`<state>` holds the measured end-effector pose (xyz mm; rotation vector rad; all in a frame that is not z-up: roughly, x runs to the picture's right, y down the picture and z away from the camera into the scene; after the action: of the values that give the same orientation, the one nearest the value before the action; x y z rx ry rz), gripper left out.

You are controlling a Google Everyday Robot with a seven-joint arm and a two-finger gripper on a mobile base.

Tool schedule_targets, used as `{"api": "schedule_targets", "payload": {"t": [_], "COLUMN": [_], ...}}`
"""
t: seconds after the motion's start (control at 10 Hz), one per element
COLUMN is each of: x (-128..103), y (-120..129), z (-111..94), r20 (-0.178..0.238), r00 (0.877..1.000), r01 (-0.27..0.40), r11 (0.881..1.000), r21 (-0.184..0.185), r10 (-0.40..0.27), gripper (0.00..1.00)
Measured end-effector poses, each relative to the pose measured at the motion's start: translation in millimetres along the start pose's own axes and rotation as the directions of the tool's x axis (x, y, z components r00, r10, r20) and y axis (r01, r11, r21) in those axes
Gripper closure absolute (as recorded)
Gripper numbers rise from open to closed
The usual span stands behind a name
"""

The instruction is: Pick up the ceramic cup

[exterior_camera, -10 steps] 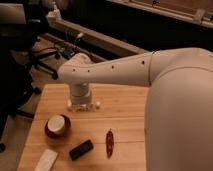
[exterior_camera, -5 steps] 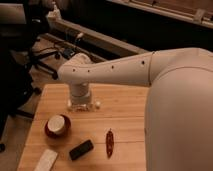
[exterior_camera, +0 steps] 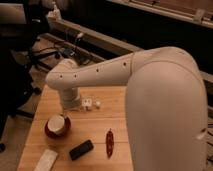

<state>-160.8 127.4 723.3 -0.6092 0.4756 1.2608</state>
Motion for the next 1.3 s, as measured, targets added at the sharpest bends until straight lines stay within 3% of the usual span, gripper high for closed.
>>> {"api": "schedule_targets", "payload": {"t": [0.4, 0.8, 0.9, 1.3], "x": [-5, -8, -8, -15], "y": [40, 52, 54, 67], "z": [27, 50, 56, 77], "r20": [-0.028, -0.047, -0.051, -0.017], "r00": [0.994, 0.986, 0.984, 0.975], "r01": [0.106, 0.16, 0.174, 0.221], "r11": [0.994, 0.987, 0.985, 0.975], "r21": [-0.013, 0.001, 0.003, -0.038], "r10": [-0.107, -0.16, -0.173, -0.221], "gripper": [0.35, 0.35, 0.4, 0.79]}}
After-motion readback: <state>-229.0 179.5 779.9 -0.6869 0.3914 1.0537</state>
